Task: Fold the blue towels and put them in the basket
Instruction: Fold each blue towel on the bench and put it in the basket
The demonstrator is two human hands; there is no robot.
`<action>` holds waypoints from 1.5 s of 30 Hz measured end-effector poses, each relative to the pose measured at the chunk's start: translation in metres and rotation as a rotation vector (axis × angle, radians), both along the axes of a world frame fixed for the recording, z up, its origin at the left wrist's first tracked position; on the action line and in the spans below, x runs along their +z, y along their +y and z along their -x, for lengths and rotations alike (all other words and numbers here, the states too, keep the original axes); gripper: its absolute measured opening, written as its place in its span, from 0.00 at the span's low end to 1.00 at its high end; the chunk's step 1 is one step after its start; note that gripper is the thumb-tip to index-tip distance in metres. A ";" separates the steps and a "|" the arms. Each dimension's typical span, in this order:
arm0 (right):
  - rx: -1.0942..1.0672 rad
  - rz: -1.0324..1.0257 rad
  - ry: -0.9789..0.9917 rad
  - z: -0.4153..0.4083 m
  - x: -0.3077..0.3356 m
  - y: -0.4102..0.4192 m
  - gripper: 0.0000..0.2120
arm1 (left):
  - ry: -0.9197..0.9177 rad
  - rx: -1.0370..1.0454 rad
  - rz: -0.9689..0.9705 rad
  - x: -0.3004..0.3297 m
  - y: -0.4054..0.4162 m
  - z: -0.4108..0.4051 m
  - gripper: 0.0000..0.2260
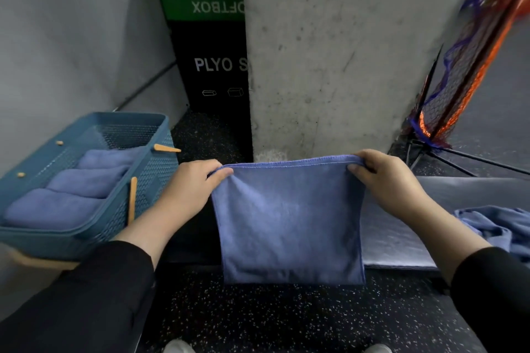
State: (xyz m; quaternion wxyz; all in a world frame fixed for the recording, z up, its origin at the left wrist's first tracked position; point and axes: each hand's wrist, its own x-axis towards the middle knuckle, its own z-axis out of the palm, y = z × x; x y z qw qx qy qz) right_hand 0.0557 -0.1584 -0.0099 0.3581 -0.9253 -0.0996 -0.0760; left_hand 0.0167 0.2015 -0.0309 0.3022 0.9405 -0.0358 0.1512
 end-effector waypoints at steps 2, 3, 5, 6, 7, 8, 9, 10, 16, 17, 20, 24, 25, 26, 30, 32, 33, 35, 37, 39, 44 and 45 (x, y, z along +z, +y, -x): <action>-0.013 0.020 -0.027 0.012 0.009 0.000 0.09 | -0.001 -0.006 -0.002 0.009 -0.002 0.010 0.10; -0.022 0.015 -0.036 0.017 0.012 0.000 0.09 | 0.024 -0.012 0.001 0.013 -0.002 0.014 0.06; -0.039 0.010 -0.047 0.025 0.021 0.000 0.06 | 0.087 -0.026 -0.013 0.019 -0.002 0.022 0.05; -0.046 0.010 -0.054 0.029 0.025 -0.001 0.06 | 0.110 -0.025 -0.020 0.020 -0.003 0.027 0.07; -0.049 0.010 -0.061 0.032 0.029 -0.002 0.06 | 0.120 -0.012 -0.017 0.022 -0.003 0.030 0.08; -0.053 0.010 -0.071 0.035 0.032 -0.003 0.06 | 0.118 0.008 -0.004 0.024 -0.003 0.033 0.10; -0.057 0.008 -0.079 0.037 0.036 -0.004 0.07 | 0.105 0.038 0.015 0.027 -0.003 0.036 0.10; -0.062 0.008 -0.088 0.039 0.040 -0.005 0.07 | 0.081 0.069 0.035 0.030 -0.004 0.038 0.11; -0.064 -0.069 -0.093 0.052 0.053 -0.009 0.09 | -0.009 0.082 0.113 0.047 -0.008 0.050 0.10; -0.059 -0.084 -0.110 0.056 0.055 -0.009 0.09 | -0.048 0.085 0.113 0.051 -0.010 0.052 0.10; -0.056 -0.150 -0.169 0.064 0.060 -0.011 0.10 | -0.166 0.117 0.124 0.062 -0.011 0.054 0.13; -0.050 -0.232 -0.126 0.065 0.058 -0.016 0.15 | -0.097 0.106 0.081 0.068 -0.018 0.056 0.19; -0.050 -0.250 -0.127 0.066 0.058 -0.018 0.16 | -0.096 0.094 0.101 0.068 -0.021 0.057 0.20; -0.056 -0.280 -0.129 0.067 0.059 -0.019 0.16 | -0.112 0.081 0.138 0.070 -0.023 0.057 0.20; -0.065 -0.413 -0.073 0.069 0.057 -0.022 0.12 | -0.044 -0.097 0.154 0.073 -0.018 0.058 0.24; -0.037 -0.459 -0.009 0.069 0.054 -0.024 0.12 | 0.052 -0.129 0.112 0.069 -0.013 0.056 0.22; -0.018 -0.483 0.024 0.070 0.054 -0.025 0.12 | 0.077 -0.135 0.094 0.067 -0.011 0.056 0.19; 0.017 -0.523 0.073 0.071 0.054 -0.028 0.12 | 0.102 -0.139 0.100 0.063 -0.009 0.055 0.14; 0.037 -0.524 0.112 0.069 0.050 -0.032 0.12 | 0.104 -0.120 0.184 0.056 -0.003 0.054 0.10; 0.048 -0.514 0.152 0.064 0.041 -0.033 0.13 | 0.107 -0.084 0.313 0.043 0.001 0.050 0.07; -0.006 -0.398 0.176 0.040 0.013 -0.028 0.12 | 0.084 0.002 0.549 0.012 -0.002 0.024 0.08; -0.026 -0.363 0.165 0.033 0.008 -0.025 0.11 | 0.091 0.009 0.566 0.008 -0.004 0.014 0.08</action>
